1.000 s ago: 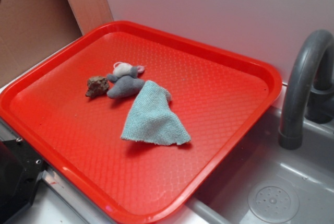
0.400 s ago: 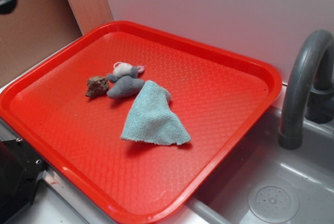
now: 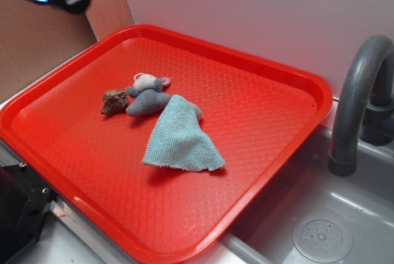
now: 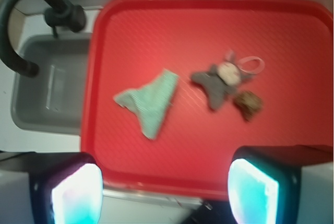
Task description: Grab the blue cloth.
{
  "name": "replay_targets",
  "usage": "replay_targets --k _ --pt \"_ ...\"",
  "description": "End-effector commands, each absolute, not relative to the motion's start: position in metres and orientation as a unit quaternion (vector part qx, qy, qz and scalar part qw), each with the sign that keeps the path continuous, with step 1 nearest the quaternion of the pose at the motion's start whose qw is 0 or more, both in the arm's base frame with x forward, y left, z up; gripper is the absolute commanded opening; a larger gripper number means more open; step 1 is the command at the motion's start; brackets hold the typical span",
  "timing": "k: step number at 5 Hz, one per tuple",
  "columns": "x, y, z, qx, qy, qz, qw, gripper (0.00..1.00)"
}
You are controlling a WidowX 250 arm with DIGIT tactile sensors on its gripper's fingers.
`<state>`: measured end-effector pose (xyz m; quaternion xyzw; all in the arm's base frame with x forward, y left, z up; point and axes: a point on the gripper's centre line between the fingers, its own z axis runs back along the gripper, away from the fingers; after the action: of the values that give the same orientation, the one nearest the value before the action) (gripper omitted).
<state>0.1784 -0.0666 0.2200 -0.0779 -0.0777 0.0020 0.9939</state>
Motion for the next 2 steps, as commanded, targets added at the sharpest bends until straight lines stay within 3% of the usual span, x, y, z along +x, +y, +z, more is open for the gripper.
replay_targets --k 1,2 --pt "0.207 -0.078 0.145 -0.041 -0.057 0.007 0.997 1.0" --pt "0.219 -0.078 0.113 -0.018 -0.034 0.013 0.999 1.0"
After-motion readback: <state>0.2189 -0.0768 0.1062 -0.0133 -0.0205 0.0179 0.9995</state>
